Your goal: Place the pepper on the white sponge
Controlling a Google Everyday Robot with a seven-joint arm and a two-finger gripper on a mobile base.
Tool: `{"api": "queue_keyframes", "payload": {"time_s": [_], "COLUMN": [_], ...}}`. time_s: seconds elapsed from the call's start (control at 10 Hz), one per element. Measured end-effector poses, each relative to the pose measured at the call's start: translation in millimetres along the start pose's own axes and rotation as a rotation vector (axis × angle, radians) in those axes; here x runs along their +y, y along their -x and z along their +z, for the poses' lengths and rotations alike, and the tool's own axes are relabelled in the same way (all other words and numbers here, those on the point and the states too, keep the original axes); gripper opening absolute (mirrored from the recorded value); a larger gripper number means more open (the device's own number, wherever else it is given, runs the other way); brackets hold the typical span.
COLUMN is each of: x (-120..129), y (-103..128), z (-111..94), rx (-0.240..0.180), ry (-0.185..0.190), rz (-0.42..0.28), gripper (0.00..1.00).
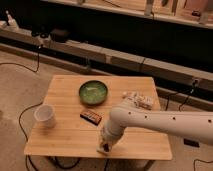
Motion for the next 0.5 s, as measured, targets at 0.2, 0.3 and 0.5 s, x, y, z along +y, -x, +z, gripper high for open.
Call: {"api": "queue_keyframes", "payload": {"time_s": [0.2,0.3,0.5], "x": [2.6,4.9,11.1], "y": [-2.1,-2.7,-2.9], "z": [2.8,4.8,7.2], "rx": [-0.002,-0.004,-0.008], "ry": [0.014,0.028,0.061], "rz": [0.013,0.021,0.04], "gripper": [0.47,0.56,0.75]}}
